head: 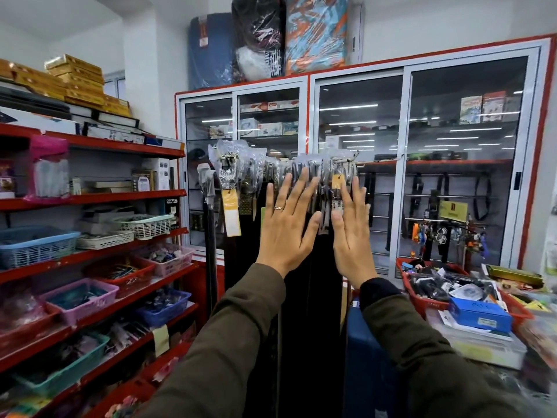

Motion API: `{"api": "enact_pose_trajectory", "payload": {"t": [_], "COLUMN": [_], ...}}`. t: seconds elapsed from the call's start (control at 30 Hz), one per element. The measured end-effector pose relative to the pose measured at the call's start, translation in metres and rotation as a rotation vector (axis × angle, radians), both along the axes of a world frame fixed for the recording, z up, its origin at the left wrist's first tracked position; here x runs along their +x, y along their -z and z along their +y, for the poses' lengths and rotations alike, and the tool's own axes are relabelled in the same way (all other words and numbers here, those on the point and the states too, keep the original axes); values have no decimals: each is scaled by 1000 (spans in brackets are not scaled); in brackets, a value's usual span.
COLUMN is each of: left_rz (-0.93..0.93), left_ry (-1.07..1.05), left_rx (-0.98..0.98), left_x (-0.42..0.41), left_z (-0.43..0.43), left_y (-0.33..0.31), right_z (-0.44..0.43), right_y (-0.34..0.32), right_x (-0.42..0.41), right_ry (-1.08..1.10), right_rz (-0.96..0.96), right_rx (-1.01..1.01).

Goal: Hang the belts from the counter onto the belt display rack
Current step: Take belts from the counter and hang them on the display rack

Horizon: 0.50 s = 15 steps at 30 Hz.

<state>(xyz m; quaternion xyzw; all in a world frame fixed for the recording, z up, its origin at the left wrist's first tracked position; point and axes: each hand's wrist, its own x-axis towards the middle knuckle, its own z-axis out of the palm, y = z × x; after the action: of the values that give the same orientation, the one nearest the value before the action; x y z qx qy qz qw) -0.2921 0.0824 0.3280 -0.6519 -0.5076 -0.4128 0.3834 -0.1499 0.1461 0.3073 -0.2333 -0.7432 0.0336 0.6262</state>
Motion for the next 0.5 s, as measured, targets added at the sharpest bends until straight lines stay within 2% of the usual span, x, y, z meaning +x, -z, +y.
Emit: {"api": "enact_pose_trajectory", "payload": {"t": [0.23,0.37,0.5], "left_rz": [-200,-284,-239], "left_ry": [95,100,94], "left_rx": [171,98,-4], "left_x": [-62,-103,-128], "left_z": [-36,-48,-48], "left_y": [4,8,13], "right_z": [-38,-50,-52], "right_y": [-15,-14,-13], "right_x": [-66,-99,-125], "right_ry": [-82,-113,-135], "right_rz": [-40,-125,-240], "right_rx": [93,106,117]}}
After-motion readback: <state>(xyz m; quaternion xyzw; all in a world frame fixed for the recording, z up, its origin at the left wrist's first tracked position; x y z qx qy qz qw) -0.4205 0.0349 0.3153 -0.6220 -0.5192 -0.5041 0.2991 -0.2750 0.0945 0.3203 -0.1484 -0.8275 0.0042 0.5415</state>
